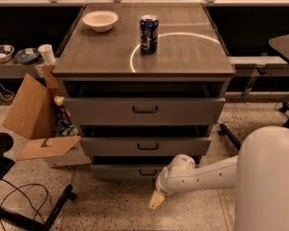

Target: Open bottom drawer

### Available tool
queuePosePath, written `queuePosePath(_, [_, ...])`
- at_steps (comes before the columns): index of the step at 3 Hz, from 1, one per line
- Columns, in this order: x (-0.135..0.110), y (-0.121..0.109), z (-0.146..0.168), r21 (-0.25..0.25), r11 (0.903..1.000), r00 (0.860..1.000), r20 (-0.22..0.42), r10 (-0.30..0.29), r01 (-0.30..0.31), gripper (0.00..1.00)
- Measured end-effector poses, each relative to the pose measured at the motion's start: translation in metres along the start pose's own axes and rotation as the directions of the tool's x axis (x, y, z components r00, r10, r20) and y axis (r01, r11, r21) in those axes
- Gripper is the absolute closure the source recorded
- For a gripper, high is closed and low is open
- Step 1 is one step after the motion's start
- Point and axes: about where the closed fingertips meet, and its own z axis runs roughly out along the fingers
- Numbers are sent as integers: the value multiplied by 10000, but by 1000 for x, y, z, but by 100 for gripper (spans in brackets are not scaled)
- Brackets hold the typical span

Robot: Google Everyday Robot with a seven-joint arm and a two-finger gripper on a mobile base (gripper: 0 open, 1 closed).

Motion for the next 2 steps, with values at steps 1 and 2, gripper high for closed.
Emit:
queuePosePath(1, [8,-17,30,195,9994,9977,-620,-277,290,0])
queuePosePath(2, [18,-38,70,608,9943,9842,-1595,-775,881,0])
